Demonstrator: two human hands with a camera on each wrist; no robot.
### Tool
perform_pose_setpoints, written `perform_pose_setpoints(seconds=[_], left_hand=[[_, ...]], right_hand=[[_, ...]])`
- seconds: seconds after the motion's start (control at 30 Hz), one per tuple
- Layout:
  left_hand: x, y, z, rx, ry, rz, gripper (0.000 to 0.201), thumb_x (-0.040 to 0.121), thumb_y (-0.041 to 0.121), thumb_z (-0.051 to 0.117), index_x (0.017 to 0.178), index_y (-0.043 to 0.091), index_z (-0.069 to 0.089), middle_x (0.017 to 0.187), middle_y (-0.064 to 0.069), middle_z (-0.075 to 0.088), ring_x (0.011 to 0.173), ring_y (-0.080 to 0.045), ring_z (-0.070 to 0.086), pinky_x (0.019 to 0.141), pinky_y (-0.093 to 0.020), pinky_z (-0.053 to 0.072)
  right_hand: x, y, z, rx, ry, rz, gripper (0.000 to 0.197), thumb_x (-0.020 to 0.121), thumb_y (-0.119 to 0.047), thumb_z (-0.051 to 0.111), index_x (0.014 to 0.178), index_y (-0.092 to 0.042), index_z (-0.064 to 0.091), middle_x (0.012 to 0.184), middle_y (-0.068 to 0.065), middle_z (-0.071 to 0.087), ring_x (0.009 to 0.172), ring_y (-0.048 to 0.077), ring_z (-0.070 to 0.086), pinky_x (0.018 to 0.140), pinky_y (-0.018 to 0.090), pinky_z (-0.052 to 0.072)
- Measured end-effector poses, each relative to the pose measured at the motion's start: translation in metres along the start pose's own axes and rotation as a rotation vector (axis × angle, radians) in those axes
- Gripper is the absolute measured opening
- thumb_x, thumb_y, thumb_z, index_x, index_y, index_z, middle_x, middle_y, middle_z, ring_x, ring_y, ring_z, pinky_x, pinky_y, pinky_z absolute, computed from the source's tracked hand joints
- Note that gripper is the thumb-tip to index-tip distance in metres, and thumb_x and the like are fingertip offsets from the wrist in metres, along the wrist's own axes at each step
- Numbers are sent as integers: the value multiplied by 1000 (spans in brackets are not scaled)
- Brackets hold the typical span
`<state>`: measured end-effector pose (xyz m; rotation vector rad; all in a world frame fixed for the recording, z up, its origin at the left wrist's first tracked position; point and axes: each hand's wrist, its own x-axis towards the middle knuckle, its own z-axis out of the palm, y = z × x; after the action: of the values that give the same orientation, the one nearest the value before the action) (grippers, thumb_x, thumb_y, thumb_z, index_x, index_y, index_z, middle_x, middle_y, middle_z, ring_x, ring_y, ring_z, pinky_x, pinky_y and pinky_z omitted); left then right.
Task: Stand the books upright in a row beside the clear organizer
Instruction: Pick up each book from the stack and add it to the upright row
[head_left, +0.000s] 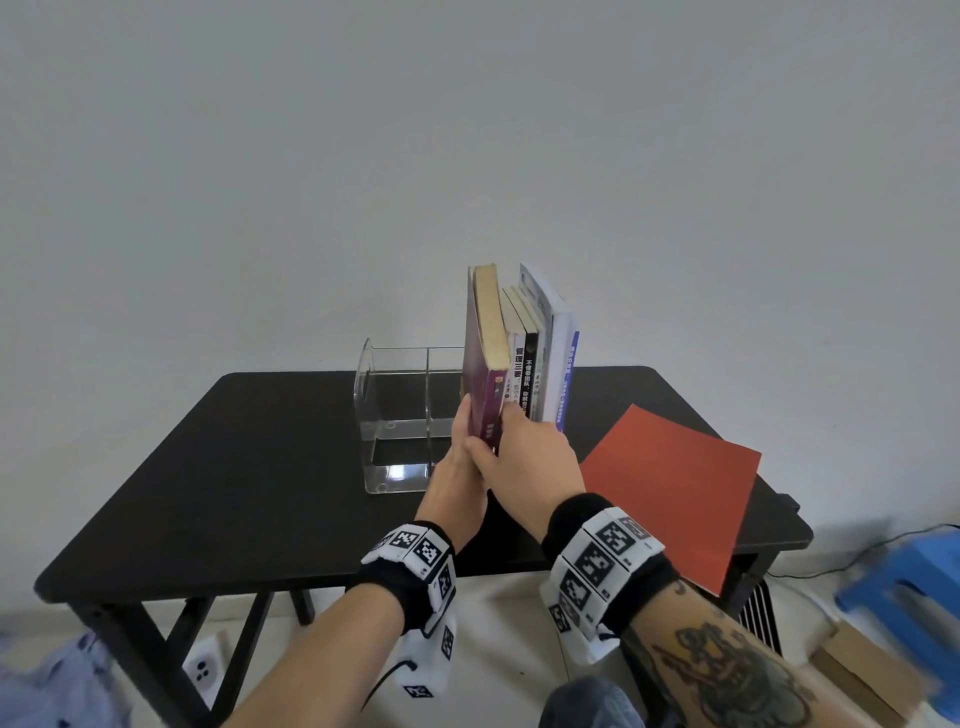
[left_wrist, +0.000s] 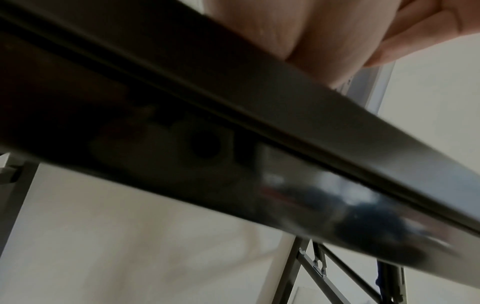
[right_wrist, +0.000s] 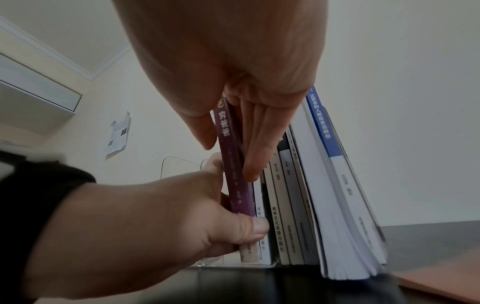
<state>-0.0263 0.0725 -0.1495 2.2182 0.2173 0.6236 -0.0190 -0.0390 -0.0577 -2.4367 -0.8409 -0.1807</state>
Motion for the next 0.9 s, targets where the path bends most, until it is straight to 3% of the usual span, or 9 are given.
perform_pose_setpoints(seconds=[0.1, 0.23, 0.5, 0.6, 0.77, 0.83, 0.9], left_hand=[[0, -2, 2, 17, -17, -26, 98, 92, 23, 64, 152, 32, -13, 131, 1, 60, 107, -15, 66, 90, -25, 47], [1, 2, -2, 16, -34, -65, 91, 95, 14, 57, 153, 28, -12, 128, -5, 63, 104, -17, 66, 83, -22, 43], [3, 7, -9, -25, -107, -151, 99, 91, 1, 59, 153, 29, -12, 140, -8, 54, 125, -23, 55, 103, -36, 41], [4, 7, -9, -27, -112, -155, 100, 91, -1, 59, 154, 28, -13, 141, -9, 53, 128, -25, 53, 106, -40, 40], [3, 9, -9, -23, -110, -153, 100, 91, -2, 58, 153, 26, -14, 141, -9, 53, 126, -24, 55, 106, -37, 40], [3, 10, -9, -27, -120, -156, 100, 91, -1, 58, 153, 28, -14, 141, -8, 52, 126, -23, 55, 106, -37, 39], [3, 10, -10, -29, -129, -161, 99, 91, 0, 58, 153, 28, -14, 142, -7, 52, 126, -23, 54, 107, -37, 39]], right_hand=[[-2, 4, 3, -28, -6, -15, 33, 97, -39, 48, 119, -16, 52, 106, 4, 70, 94, 26, 67, 76, 32, 53], [-5, 11, -1, -54, 17, -3, 23, 94, -36, 48, 109, -20, 55, 96, 2, 70, 89, 27, 65, 76, 35, 54], [-9, 40, -28, -118, 92, 173, 17, 88, -39, 48, 85, -23, 55, 77, -3, 65, 74, 26, 61, 70, 32, 49], [-13, 57, -38, -179, 108, 275, 20, 89, -41, 46, 83, -24, 54, 69, -4, 61, 68, 24, 58, 67, 31, 44], [-12, 110, -40, -240, 32, 458, 27, 90, -39, 44, 95, -15, 55, 88, 4, 65, 79, 28, 59, 72, 35, 47], [-10, 132, -36, -259, -38, 526, 38, 91, -40, 47, 111, -9, 54, 113, 12, 61, 101, 33, 57, 84, 40, 47], [-11, 149, -33, -330, -103, 606, 56, 92, -48, 50, 128, -5, 46, 134, 19, 48, 124, 37, 44, 100, 44, 40]])
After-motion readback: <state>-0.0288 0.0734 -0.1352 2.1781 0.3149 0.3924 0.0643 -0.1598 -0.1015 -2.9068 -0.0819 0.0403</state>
